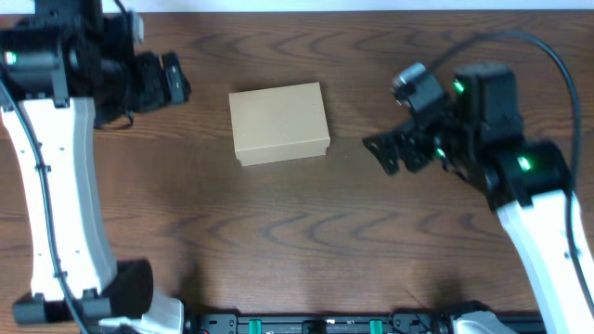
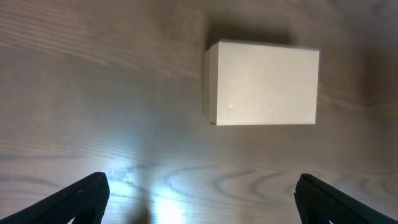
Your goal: Pack container
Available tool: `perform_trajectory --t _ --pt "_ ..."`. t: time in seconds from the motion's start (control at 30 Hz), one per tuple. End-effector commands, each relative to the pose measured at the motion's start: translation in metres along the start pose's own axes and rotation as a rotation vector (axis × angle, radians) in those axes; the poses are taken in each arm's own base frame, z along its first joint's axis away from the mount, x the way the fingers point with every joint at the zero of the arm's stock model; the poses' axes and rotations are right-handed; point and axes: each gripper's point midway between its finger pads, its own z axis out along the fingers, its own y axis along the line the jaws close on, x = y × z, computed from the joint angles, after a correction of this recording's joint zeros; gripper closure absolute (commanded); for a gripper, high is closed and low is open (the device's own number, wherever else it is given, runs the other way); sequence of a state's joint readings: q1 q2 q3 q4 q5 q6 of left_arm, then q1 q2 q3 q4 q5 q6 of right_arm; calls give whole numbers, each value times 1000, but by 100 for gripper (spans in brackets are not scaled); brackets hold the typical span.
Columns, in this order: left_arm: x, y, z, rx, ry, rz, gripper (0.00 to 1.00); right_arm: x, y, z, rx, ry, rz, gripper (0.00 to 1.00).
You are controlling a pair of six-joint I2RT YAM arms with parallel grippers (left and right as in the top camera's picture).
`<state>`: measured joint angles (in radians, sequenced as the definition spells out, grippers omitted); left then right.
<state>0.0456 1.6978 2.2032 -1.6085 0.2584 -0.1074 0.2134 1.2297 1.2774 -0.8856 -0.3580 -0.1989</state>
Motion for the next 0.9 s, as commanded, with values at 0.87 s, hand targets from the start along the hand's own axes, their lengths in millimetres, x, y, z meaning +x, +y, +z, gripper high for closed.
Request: perform_trajectory --t 0.87 --pt "194 38 19 96 -370 -77 5 61 26 -34 -33 -102 -37 1"
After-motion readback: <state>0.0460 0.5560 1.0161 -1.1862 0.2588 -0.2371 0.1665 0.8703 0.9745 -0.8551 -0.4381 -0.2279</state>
